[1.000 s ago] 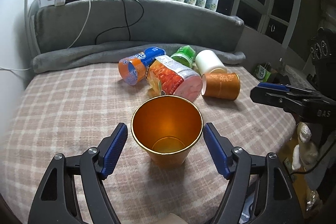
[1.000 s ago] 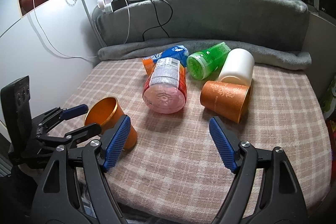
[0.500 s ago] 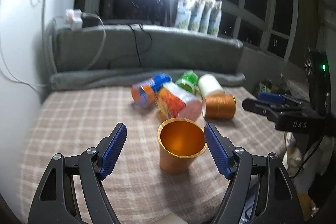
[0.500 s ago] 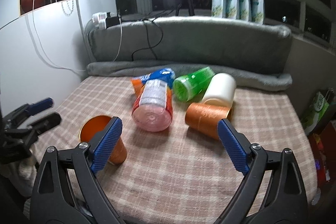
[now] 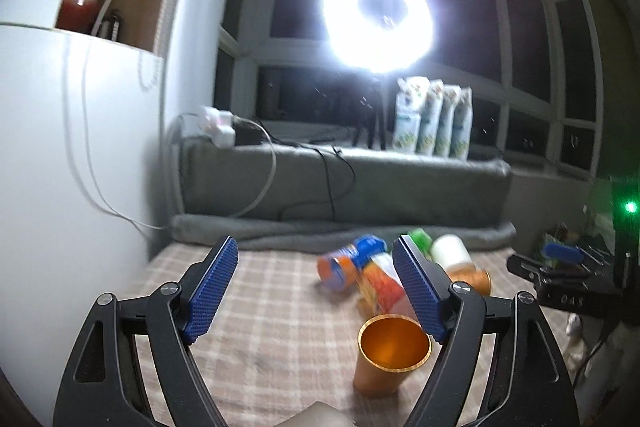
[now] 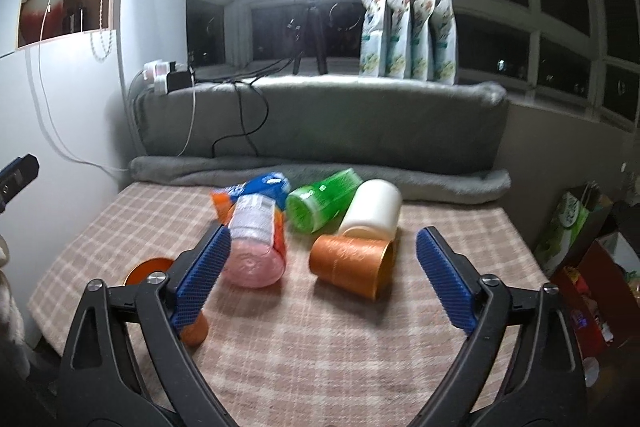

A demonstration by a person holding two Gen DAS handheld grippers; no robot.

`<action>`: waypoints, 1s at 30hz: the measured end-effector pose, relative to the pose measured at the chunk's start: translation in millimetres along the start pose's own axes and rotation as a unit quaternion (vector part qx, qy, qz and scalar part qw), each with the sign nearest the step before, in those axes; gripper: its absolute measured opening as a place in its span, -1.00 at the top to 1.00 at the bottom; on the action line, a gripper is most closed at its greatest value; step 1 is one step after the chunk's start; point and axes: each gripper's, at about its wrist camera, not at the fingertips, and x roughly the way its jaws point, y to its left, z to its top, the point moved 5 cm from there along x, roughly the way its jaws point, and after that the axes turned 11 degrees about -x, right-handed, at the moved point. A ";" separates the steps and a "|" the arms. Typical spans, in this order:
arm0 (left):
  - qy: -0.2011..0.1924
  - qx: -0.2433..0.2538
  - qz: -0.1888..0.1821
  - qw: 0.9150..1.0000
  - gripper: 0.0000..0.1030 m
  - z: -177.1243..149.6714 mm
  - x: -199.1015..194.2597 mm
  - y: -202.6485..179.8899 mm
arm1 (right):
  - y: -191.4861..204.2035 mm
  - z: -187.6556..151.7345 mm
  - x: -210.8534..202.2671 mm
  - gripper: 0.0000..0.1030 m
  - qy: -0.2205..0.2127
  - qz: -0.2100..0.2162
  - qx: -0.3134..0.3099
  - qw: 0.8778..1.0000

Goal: Flip cup upright

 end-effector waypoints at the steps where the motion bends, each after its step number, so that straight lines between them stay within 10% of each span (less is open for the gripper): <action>1: -0.004 0.000 0.001 1.000 -0.56 1.4 -1.5 1.2 | -0.5 1.2 -2.0 -1.00 -0.006 -0.008 -0.002 1.000; 30: -0.006 0.012 0.008 1.000 -0.57 1.2 -2.0 -10.3 | -8.3 4.1 -10.2 -1.00 -0.026 -0.026 0.001 0.999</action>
